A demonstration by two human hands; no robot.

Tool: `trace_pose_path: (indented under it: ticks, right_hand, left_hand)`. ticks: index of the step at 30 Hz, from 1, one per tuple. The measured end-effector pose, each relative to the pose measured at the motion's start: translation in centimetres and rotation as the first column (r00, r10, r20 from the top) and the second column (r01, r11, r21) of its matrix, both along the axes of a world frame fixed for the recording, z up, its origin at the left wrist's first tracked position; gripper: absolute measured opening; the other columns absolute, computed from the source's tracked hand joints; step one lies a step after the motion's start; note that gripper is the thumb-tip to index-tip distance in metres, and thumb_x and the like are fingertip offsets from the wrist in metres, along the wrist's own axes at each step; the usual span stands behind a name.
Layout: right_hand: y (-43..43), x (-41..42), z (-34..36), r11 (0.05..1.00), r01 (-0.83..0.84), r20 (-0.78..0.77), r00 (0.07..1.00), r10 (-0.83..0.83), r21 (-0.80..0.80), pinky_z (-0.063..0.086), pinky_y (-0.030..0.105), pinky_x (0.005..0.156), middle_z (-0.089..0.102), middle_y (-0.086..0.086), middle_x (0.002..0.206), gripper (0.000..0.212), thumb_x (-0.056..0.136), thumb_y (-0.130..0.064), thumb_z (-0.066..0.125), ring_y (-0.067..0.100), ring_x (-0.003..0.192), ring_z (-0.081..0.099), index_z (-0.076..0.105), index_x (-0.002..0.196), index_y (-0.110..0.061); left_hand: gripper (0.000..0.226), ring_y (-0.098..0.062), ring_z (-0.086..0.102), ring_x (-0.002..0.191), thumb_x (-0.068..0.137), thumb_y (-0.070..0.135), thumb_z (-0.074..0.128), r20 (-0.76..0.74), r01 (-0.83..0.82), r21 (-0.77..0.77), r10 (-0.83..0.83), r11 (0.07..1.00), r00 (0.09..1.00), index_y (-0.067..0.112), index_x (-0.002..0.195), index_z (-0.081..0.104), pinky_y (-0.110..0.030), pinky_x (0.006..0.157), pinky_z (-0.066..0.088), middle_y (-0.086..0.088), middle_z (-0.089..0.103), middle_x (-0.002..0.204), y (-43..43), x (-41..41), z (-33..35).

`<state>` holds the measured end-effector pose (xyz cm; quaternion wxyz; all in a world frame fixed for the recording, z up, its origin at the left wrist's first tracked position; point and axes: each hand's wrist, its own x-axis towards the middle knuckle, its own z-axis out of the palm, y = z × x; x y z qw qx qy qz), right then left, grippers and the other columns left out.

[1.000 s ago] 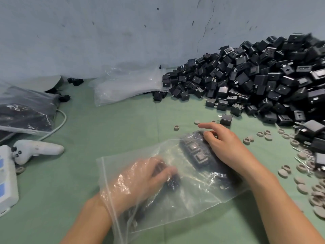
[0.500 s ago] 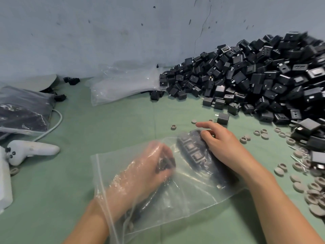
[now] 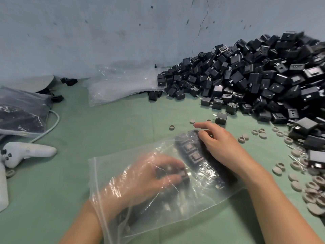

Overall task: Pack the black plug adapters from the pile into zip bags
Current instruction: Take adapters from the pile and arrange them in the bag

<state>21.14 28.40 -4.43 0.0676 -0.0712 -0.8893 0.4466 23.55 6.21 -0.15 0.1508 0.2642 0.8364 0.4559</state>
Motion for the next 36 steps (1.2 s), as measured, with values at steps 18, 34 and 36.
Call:
trace_pose_path:
  ticks: [18, 34, 36]
  right_hand:
    - [-0.1, -0.1, 0.1, 0.999, -0.011, 0.01, 1.0, 0.01, 0.053, 0.033, 0.023, 0.088, 0.054, -0.016, 0.124, 0.031, 0.103, -0.032, 0.044, 0.001, 0.11, 0.048, 0.059, 0.13, -0.037]
    - [0.2, -0.1, -0.2, 0.998, -0.024, 0.011, 1.0, 0.024, 0.056, 0.033, 0.013, 0.082, 0.054, -0.017, 0.123, 0.031, 0.103, -0.031, 0.045, 0.0, 0.107, 0.048, 0.06, 0.129, -0.037]
    - [0.2, -0.2, -0.2, 0.998, -0.026, 0.011, 1.0, 0.025, 0.049, 0.033, 0.014, 0.083, 0.054, -0.019, 0.123, 0.031, 0.103, -0.031, 0.045, -0.001, 0.108, 0.048, 0.06, 0.129, -0.037]
  left_hand:
    - [0.027, 0.004, 0.062, 0.091, 0.085, 0.018, 0.076, 0.04, 0.016, -0.051, -0.014, 0.999, 0.999, 0.022, 0.111, 0.071, -0.002, 0.077, 0.043, 0.009, 0.07, 0.105, 0.8, -1.0, -1.1]
    - [0.024, 0.004, 0.057, 0.095, 0.083, 0.046, 0.074, -0.02, 0.108, -0.191, -0.114, 0.976, 0.993, 0.03, 0.099, 0.067, -0.01, 0.083, 0.046, 0.019, 0.057, 0.104, 1.3, -1.8, -2.2]
    - [0.028, 0.006, 0.059, 0.098, 0.075, 0.051, 0.078, 0.035, 0.121, -0.176, -0.117, 0.977, 0.993, 0.04, 0.097, 0.065, -0.007, 0.083, 0.045, 0.02, 0.061, 0.105, 1.3, -1.8, -2.0]
